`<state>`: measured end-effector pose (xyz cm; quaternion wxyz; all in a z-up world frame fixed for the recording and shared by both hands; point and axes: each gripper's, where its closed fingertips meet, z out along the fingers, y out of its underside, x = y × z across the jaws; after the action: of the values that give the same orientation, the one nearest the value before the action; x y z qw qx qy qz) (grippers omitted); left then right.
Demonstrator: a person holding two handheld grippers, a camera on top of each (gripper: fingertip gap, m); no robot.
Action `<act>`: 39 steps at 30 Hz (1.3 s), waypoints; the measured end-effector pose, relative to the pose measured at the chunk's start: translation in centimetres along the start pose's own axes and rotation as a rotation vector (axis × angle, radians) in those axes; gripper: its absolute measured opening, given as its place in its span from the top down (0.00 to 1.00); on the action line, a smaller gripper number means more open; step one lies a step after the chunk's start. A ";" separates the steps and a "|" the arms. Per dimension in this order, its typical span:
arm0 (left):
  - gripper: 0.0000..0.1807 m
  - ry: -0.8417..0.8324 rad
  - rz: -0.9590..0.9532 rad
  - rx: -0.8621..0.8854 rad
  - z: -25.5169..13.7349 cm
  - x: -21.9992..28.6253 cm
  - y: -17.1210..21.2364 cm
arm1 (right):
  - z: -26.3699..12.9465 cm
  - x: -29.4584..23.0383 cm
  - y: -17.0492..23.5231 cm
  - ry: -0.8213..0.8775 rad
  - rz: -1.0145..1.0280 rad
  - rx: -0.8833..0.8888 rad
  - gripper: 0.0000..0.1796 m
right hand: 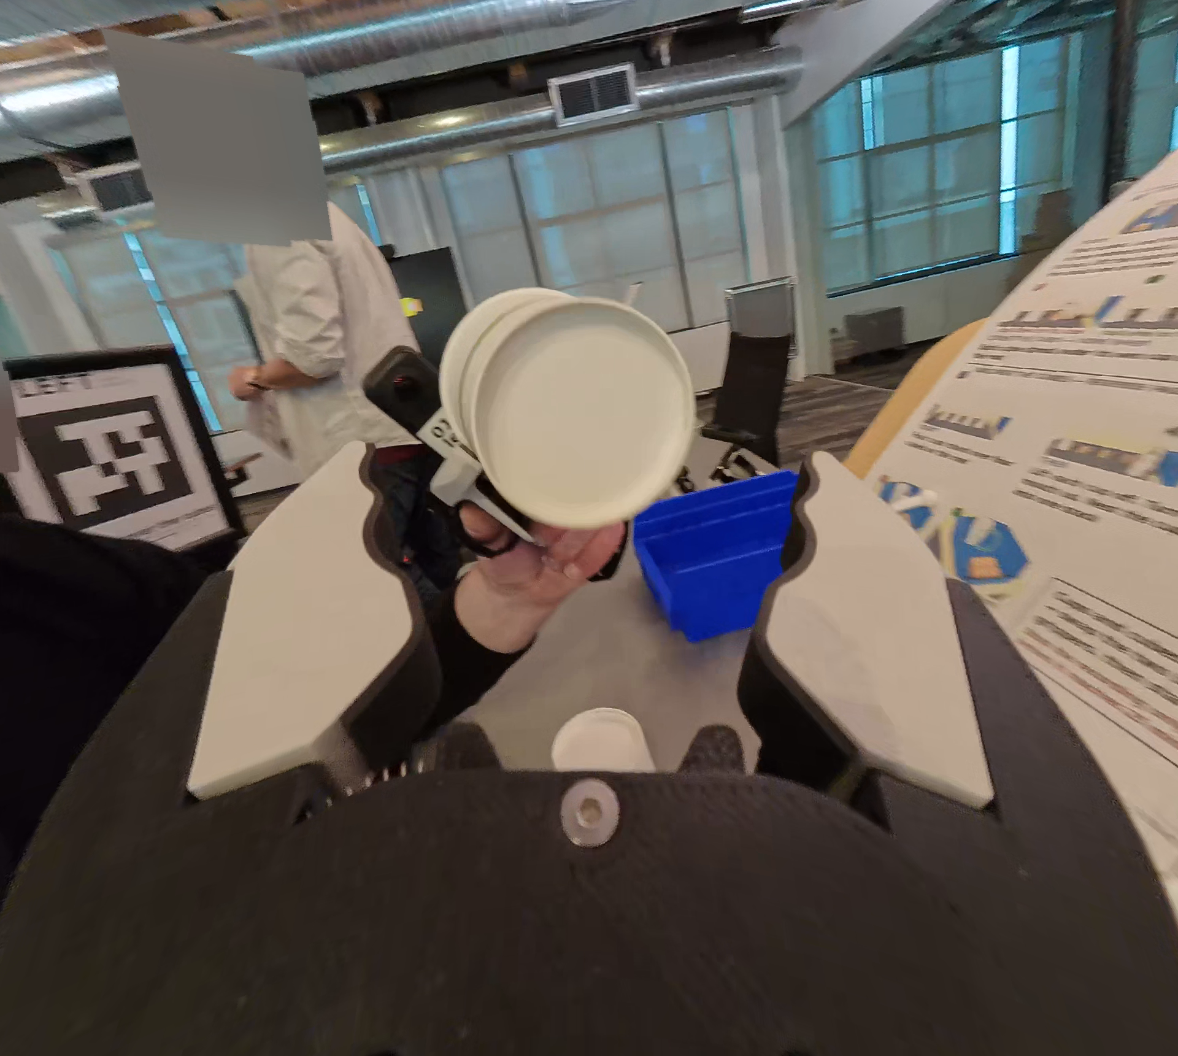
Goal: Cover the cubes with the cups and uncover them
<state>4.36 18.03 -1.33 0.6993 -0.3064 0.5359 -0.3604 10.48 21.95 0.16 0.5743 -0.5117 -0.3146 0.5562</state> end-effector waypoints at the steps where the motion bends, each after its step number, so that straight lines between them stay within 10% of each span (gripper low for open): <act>1: 1.00 0.016 -0.001 -0.004 0.3 0.3 0.2 | 0.2 -0.3 0.1 -0.025 0.007 -0.007 0.33; 8: 1.00 0.080 -0.015 -0.001 1.2 1.8 1.1 | 0.7 -1.1 0.9 -0.111 0.037 -0.050 0.54; 18: 0.84 0.044 -0.033 0.001 0.5 0.5 0.7 | -2.1 0.3 -2.0 0.021 -0.070 -0.060 0.55; 23: 1.00 -0.001 0.027 -0.040 -2.1 -1.4 0.0 | -6.7 1.3 -2.0 0.214 -0.260 -0.359 0.54; 39: 1.00 -0.167 0.099 -0.204 -5.1 -5.0 -0.2 | -19.4 1.1 8.3 0.479 -0.214 -1.156 0.55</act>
<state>-1.47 21.84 0.20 0.7235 -0.3780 0.5244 -0.2423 26.10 17.18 -13.21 0.3122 -0.8153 -0.4761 0.1062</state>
